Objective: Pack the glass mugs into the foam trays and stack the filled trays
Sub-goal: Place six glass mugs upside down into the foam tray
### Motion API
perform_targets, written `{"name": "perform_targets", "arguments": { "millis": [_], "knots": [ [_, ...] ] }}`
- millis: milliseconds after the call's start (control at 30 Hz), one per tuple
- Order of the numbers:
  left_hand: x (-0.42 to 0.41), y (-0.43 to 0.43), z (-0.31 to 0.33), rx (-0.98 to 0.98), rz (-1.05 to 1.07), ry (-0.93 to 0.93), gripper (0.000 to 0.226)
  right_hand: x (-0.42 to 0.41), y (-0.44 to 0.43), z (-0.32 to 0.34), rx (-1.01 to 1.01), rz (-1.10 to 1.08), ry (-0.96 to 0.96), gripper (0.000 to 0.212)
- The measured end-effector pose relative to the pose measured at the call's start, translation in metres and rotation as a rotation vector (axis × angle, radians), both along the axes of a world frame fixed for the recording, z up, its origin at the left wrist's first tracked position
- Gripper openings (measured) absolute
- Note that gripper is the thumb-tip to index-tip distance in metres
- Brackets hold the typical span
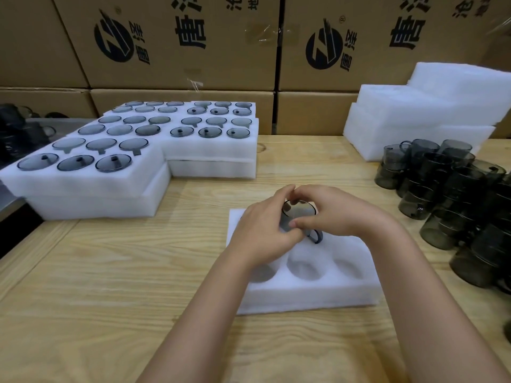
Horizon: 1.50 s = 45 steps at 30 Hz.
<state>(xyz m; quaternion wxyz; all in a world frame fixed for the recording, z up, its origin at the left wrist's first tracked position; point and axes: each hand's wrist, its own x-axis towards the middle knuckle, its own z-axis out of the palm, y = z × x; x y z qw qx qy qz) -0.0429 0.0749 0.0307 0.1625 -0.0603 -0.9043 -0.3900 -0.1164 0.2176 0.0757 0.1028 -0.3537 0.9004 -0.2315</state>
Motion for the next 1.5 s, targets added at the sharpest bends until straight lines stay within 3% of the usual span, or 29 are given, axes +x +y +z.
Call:
{"name": "perform_targets", "arguments": {
  "millis": [133,200,267,333,400,600,700,767,900,933,1000,1100,1133,1267,1367,1500],
  "knots": [
    [0.001,-0.002,0.003,0.138,-0.057,0.047,0.071,0.005,-0.014,-0.004,-0.226,-0.050,0.059,0.047],
    [0.001,-0.002,0.004,0.074,-0.042,0.139,0.071,0.007,-0.027,-0.009,-0.251,-0.060,0.179,0.042],
    [0.003,0.000,0.003,-0.054,-0.040,0.183,0.070,0.009,-0.036,-0.021,-0.048,-0.054,0.219,0.052],
    [0.003,0.004,0.000,-0.192,-0.072,0.142,0.066,0.008,-0.036,-0.035,0.277,-0.014,0.259,0.064],
    [0.002,0.010,-0.005,-0.327,-0.090,0.057,0.063,0.006,-0.034,-0.043,0.479,0.015,0.300,0.072],
    [-0.002,0.011,-0.003,-0.440,-0.047,-0.032,0.053,0.005,-0.035,-0.040,0.520,-0.012,0.266,0.074],
    [0.004,-0.002,-0.001,-0.544,0.073,-0.004,0.051,0.009,-0.038,-0.043,0.507,-0.045,0.302,0.064],
    [0.009,-0.018,0.001,-0.386,0.209,0.062,0.054,0.011,-0.039,-0.045,0.373,-0.110,0.272,0.055],
    [0.022,-0.038,-0.014,0.589,0.212,0.032,0.045,0.013,-0.039,-0.049,0.203,-0.167,0.233,0.058],
    [0.023,-0.041,-0.022,0.784,0.176,-0.001,0.044,0.012,-0.038,-0.050,0.163,-0.173,0.225,0.057],
    [0.022,-0.047,-0.035,0.984,0.133,-0.051,0.050,0.010,-0.036,-0.048,-0.003,-0.196,0.177,0.051],
    [0.019,-0.053,-0.042,1.028,0.103,-0.048,0.057,0.007,-0.024,-0.041,-0.450,-0.393,0.025,0.040],
    [0.018,-0.055,-0.043,1.033,0.092,-0.051,0.059,0.003,-0.015,-0.037,-0.491,-0.488,0.073,0.036],
    [0.015,-0.057,-0.045,1.064,0.088,-0.053,0.051,-0.028,0.043,-0.025,-0.115,-0.790,0.348,0.038],
    [0.013,-0.057,-0.044,1.045,0.094,-0.043,0.048,-0.048,0.075,-0.019,0.154,-0.925,0.180,0.046],
    [0.011,-0.058,-0.046,1.060,0.096,-0.054,0.047,-0.062,0.094,-0.014,0.243,-0.931,-0.047,0.044]
  ]
}}
